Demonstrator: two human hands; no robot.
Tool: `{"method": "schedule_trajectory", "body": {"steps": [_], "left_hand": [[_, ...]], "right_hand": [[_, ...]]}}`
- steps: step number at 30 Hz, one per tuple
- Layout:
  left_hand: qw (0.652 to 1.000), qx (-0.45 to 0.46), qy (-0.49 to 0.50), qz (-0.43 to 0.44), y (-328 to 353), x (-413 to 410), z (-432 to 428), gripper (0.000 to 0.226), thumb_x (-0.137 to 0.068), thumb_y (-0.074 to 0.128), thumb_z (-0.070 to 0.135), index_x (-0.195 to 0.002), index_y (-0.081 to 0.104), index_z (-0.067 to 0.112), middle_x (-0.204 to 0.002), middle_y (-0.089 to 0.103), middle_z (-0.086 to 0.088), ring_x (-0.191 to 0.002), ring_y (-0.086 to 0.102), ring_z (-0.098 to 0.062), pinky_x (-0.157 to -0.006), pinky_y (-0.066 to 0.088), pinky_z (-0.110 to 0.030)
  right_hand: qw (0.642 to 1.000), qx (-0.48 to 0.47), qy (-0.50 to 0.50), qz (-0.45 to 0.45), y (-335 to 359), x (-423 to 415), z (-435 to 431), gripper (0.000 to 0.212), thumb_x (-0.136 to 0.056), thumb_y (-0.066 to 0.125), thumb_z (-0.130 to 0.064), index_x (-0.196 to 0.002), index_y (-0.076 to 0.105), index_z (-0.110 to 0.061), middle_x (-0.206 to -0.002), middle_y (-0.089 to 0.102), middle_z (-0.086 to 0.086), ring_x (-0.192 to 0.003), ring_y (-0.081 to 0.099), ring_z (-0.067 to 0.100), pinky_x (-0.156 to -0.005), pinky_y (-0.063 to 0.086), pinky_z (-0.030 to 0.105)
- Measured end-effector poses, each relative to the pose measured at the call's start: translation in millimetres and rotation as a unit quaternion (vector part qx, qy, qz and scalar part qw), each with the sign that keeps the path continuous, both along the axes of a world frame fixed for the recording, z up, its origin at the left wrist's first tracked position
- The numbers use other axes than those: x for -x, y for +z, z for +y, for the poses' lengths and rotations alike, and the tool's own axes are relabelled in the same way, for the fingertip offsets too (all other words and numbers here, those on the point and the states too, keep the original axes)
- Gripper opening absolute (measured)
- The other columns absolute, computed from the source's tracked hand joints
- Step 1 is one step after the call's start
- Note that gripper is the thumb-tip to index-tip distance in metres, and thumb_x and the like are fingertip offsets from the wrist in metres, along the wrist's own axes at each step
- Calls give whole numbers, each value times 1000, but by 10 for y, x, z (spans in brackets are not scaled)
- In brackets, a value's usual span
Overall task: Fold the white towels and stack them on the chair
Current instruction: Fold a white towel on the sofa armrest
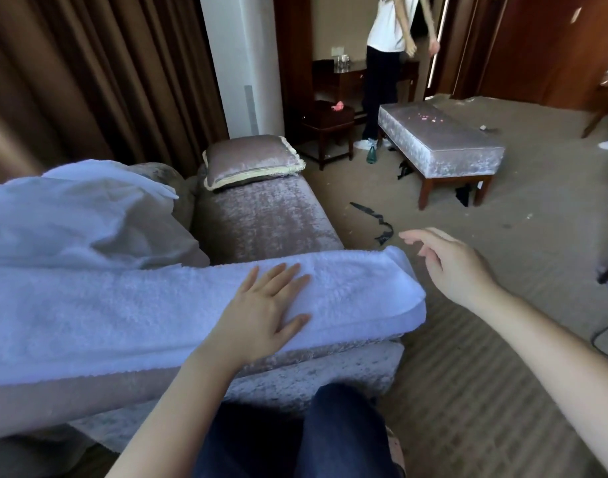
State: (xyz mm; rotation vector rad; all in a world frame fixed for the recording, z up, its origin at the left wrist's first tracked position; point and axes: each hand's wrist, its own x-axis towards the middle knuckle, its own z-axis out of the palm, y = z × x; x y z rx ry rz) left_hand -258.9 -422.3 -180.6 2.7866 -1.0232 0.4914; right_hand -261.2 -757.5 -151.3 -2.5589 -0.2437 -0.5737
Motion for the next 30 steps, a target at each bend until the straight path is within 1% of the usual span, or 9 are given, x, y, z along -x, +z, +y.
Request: {"method": "schedule_trajectory", "body": {"steps": [2, 5, 8, 10, 13, 18, 20, 24, 30], "left_hand": [[1000, -1, -4, 2, 11, -33, -225, 65, -97, 28, 59, -144, 46, 19, -150, 43, -4, -139, 40, -27, -114, 24, -53], [1000, -5, 12, -2, 14, -117, -454, 70, -99, 15, 60, -141, 50, 15, -147, 47, -7, -135, 44, -28, -112, 27, -53], [999, -21, 28, -23, -78, -171, -495, 66, -102, 18, 56, -140, 51, 13, -146, 48, -8, -133, 47, -28, -113, 32, -52], [998, -33, 33, -41, -152, -174, -487, 62, -101, 24, 53, -142, 49, 14, -149, 44, -6, -137, 43, -25, -115, 27, -48], [997, -29, 38, -53, -160, -175, -500, 61, -101, 26, 53, -143, 47, 14, -151, 42, -4, -139, 40, -23, -115, 21, -44], [997, -27, 47, -48, -166, -157, -528, 60, -101, 27, 53, -144, 46, 15, -150, 43, -4, -139, 40, -22, -116, 21, -43], [997, -27, 48, -48, -162, -144, -528, 60, -100, 28, 52, -144, 46, 16, -150, 43, -4, -138, 41, -22, -116, 22, -43], [997, -26, 55, -45, -138, -133, -537, 60, -100, 27, 53, -144, 46, 17, -149, 45, -3, -137, 42, -22, -116, 21, -42], [997, -8, 49, -57, -153, -129, -538, 58, -100, 31, 51, -143, 48, 16, -148, 46, -2, -136, 44, -22, -116, 25, -44]], "right_hand": [[989, 17, 71, 131, 102, -230, -39, 61, -92, 37, 9, -134, 54, -32, -125, 50, -17, -114, 50, 6, -93, 40, 23], [965, 75, 144, 205, 151, -421, -64, 57, -93, 43, 4, -126, 60, -39, -130, 55, -19, -118, 51, 6, -98, 44, 30], [963, 101, 165, 186, 149, -520, -132, 47, -89, 53, -2, -107, 65, -43, -108, 56, -21, -95, 56, 5, -84, 50, 36], [968, 94, 161, 170, 123, -551, -192, 41, -85, 58, -4, -94, 64, -44, -95, 54, -15, -79, 56, 8, -75, 52, 38], [969, 65, 168, 171, 68, -509, -210, 31, -77, 62, -5, -81, 57, -36, -78, 54, -6, -64, 50, 10, -63, 46, 31], [955, 37, 209, 205, 71, -455, -215, 29, -78, 62, -5, -86, 62, -33, -70, 55, 3, -59, 43, 8, -57, 36, 18], [948, 38, 212, 233, 117, -467, -264, 27, -79, 63, -5, -88, 62, -30, -71, 56, 2, -58, 44, 5, -58, 37, 19], [944, 16, 202, 259, 183, -497, -362, 18, -87, 65, -9, -88, 56, -25, -70, 62, -3, -58, 59, 13, -61, 50, 26], [989, -20, 94, 111, -34, -554, -456, 20, -80, 72, -12, -71, 59, -23, -72, 56, -4, -61, 52, 14, -61, 44, 30]]}}
